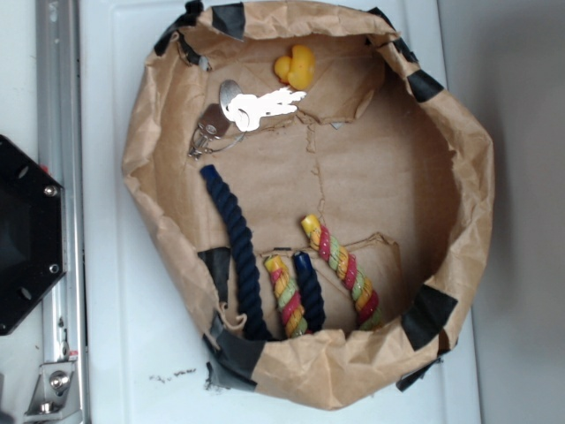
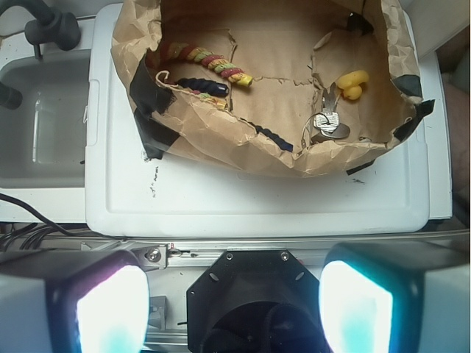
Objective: Grab the silver keys.
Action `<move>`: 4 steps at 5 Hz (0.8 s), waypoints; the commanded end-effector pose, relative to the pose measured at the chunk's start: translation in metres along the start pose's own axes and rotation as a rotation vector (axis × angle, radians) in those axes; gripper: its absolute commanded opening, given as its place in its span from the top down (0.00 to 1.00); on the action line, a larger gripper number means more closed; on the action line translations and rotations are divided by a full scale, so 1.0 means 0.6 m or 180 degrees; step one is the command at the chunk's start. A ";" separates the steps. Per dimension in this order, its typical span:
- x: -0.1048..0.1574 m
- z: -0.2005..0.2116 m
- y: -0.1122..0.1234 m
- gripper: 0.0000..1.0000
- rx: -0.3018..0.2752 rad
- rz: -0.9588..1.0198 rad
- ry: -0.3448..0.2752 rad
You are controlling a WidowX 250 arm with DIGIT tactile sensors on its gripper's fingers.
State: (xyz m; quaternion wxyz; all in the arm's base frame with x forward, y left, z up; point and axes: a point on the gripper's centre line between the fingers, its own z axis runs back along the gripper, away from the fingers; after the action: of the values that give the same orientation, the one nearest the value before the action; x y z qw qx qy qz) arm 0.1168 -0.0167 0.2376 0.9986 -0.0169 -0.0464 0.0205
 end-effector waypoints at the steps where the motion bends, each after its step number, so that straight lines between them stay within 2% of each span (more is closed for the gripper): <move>1: 0.000 0.000 0.000 0.00 0.0000 0.0000 0.0000; 2: 0.082 -0.017 0.007 0.00 0.0047 0.0391 -0.0086; 3: 0.158 -0.031 0.031 0.00 0.0005 0.0631 -0.0146; 4: 0.203 -0.081 0.069 0.00 0.0170 0.0756 -0.0217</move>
State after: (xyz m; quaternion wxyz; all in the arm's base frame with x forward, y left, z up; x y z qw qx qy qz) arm 0.2403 0.0211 0.1876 0.9888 0.0068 -0.0588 0.1367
